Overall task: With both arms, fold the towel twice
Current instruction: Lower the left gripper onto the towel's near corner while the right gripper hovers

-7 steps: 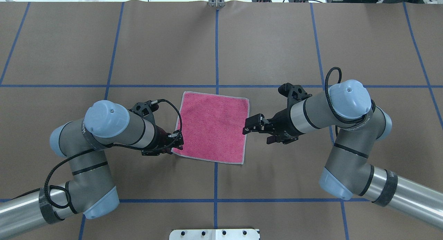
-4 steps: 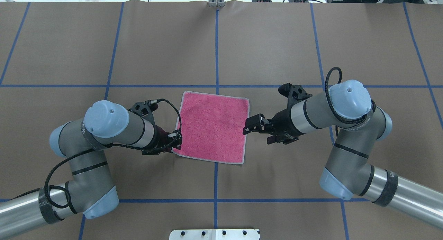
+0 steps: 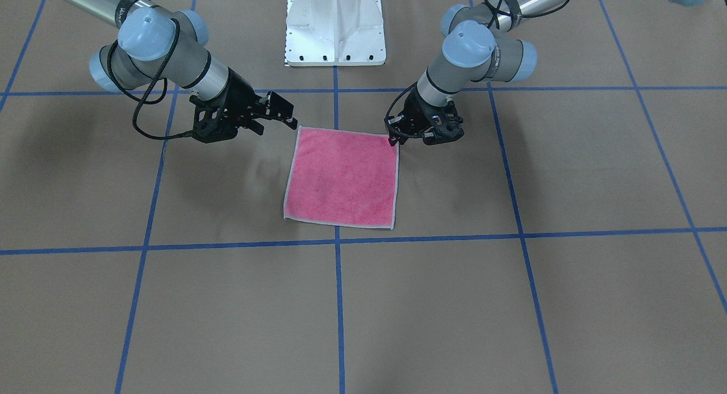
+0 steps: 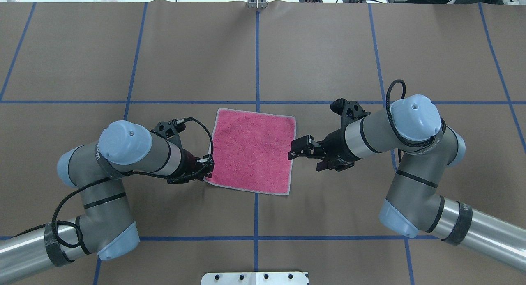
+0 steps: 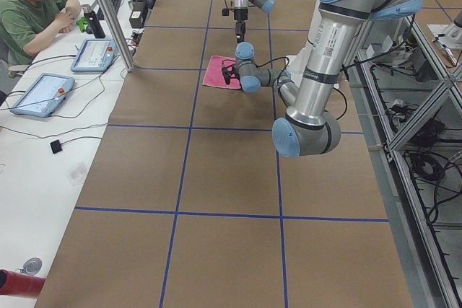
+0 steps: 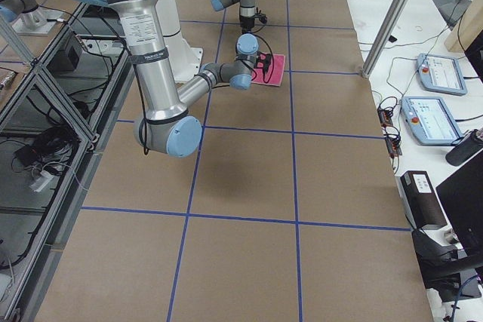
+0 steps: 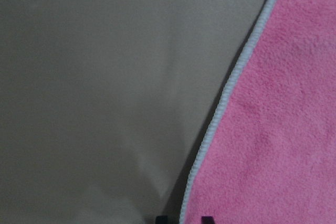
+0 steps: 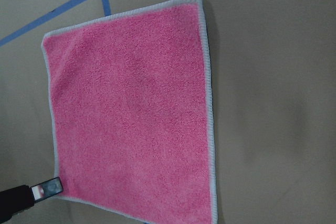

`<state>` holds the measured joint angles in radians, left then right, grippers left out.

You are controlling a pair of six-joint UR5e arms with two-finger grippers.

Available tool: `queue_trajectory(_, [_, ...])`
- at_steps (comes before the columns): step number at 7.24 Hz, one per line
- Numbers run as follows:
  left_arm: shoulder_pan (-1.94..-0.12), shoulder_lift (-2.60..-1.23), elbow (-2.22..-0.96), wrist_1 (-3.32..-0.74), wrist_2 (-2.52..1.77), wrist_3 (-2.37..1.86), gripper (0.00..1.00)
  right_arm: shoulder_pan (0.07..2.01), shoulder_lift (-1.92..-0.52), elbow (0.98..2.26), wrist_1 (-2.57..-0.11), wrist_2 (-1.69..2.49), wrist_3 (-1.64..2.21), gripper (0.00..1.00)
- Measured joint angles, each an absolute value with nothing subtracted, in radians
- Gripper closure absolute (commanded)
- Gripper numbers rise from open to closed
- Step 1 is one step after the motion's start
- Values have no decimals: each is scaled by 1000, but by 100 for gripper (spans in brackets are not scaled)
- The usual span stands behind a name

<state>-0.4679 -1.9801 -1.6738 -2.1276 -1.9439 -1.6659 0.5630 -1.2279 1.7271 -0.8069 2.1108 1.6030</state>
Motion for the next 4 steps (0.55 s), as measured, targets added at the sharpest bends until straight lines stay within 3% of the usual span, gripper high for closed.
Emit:
queue_trajectory(1, [-467, -1978, -1674, -2128, -1944, -1666, 81, 563, -1229, 1727, -807, 2111, 1603, 1])
queue_trajectory(2, [-466, -1976, -1674, -2128, -1945, -1666, 92, 563, -1231, 1727, -807, 2112, 1603, 1])
queue_trajectory(4, [-465, -1976, -1675, -2128, -1945, -1666, 99, 557, -1234, 1727, -807, 2111, 1603, 1])
